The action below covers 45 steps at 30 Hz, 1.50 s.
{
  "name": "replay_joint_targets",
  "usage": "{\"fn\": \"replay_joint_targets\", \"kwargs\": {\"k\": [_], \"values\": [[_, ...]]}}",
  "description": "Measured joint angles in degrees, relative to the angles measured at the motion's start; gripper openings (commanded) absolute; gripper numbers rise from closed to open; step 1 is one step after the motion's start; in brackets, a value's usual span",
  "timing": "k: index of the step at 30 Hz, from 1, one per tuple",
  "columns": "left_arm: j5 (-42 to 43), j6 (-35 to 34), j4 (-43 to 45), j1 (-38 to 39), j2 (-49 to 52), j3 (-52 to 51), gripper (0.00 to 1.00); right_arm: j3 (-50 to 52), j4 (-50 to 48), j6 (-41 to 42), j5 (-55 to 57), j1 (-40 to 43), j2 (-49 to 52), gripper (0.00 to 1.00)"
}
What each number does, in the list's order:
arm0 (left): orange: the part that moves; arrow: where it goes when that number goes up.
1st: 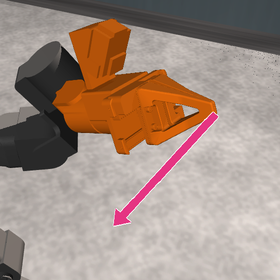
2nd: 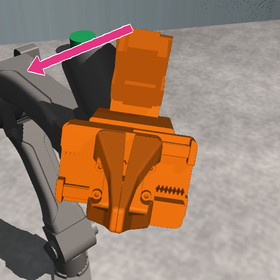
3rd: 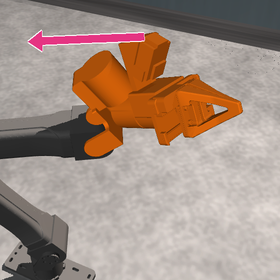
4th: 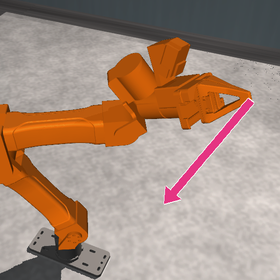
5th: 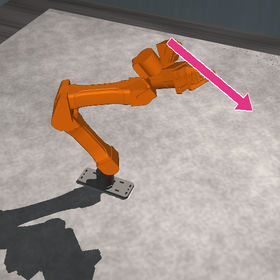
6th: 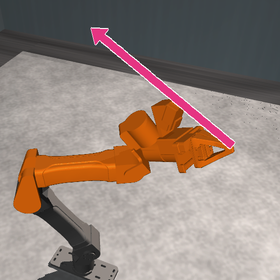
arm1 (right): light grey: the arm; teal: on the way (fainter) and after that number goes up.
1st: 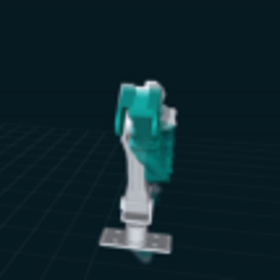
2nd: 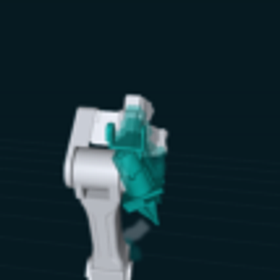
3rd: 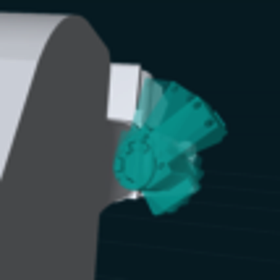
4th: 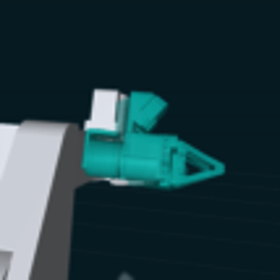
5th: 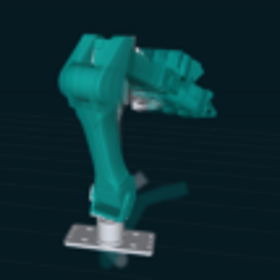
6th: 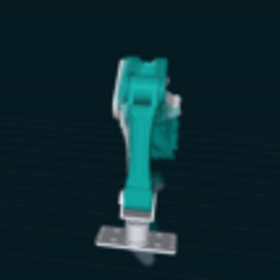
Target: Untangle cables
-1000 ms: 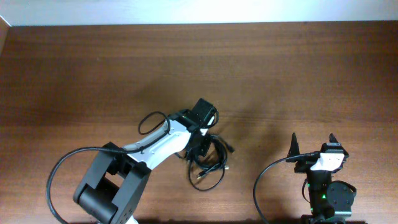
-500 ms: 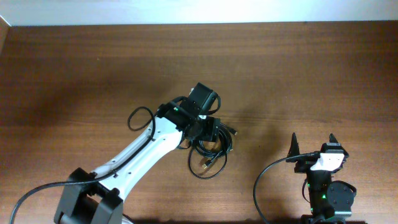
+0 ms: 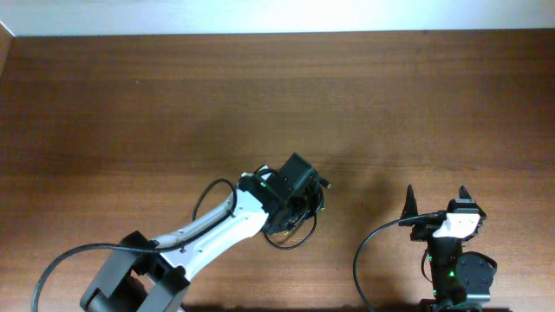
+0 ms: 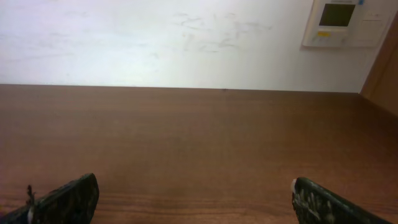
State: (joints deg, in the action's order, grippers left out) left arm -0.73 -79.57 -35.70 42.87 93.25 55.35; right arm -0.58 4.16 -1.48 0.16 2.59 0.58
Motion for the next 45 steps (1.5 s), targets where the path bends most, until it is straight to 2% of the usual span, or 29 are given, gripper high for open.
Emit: {"fn": "replay_joint_targets", "kwargs": {"k": [2, 3, 4, 7, 11, 13, 18, 20, 24, 29, 33, 35, 37, 40, 43, 45], "values": [[-1.5, -2.3, 1.8, 0.9, 0.0, -1.4, 0.51, 0.0, 0.0, 0.0, 0.0, 0.0, 0.0, 0.98], [-2.3, -3.0, 1.9, 1.4, 0.1, -1.9, 0.59, 0.0, 0.0, 0.0, 0.0, 0.0, 0.0, 0.98], [-3.3, -3.4, 1.9, 1.6, 0.2, -2.2, 0.61, 0.0, 0.0, 0.0, 0.0, 0.0, 0.0, 0.98], [-7.2, -4.4, 2.1, 1.8, 1.6, -2.3, 0.38, 0.0, 0.0, 0.0, 0.0, 0.0, 0.0, 0.99], [-10.8, -4.9, 2.4, 1.8, 3.5, -2.3, 0.27, 0.0, 0.0, 0.0, 0.0, 0.0, 0.0, 0.99], [-11.8, -4.9, 2.9, 1.8, 4.5, -2.3, 0.02, 0.0, 0.0, 0.0, 0.0, 0.0, 0.0, 0.98], [-13.0, -3.7, 3.7, 1.9, 5.3, -2.2, 0.0, 0.0, 0.0, 0.0, 0.0, 0.0, 0.0, 0.98], [-13.3, 2.1, 3.6, 1.7, 5.3, -2.2, 0.0, 0.0, 0.0, 0.0, 0.0, 0.0, 0.0, 0.98], [-13.2, 21.0, -0.8, -0.9, 3.7, -1.5, 0.0, 0.0, 0.0, 0.0, 0.0, 0.0, 0.0, 0.98], [-8.9, 40.5, -3.8, -6.2, -9.2, -1.5, 0.0, 0.0, 0.0, 0.0, 0.0, 0.0, 0.0, 0.98], [-4.5, 49.3, -3.8, -6.6, -16.1, -1.5, 0.0, 0.0, 0.0, 0.1, 0.0, 0.0, 0.0, 0.99], [-3.3, 50.7, -3.7, -6.6, -16.7, -1.5, 0.0, 0.0, -0.1, 3.0, -1.0, 0.0, 0.0, 0.99], [-1.1, 52.6, -2.6, -6.6, -16.8, -1.5, 0.0, 0.0, -0.6, 14.1, -5.7, 0.0, 0.0, 0.98], [2.0, 54.7, 2.0, -6.6, -16.8, -1.5, 0.0, 0.0, -1.6, 33.5, -19.2, 0.1, 0.0, 0.98], [5.7, 56.6, 5.6, -6.6, -16.8, -1.5, 0.0, 0.0, -1.7, 45.3, -31.9, 0.1, 0.0, 0.98], [8.1, 57.4, 7.1, -6.6, -16.8, -1.5, 0.0, 0.0, -1.8, 49.4, -37.9, 0.1, 0.0, 0.98]]}}
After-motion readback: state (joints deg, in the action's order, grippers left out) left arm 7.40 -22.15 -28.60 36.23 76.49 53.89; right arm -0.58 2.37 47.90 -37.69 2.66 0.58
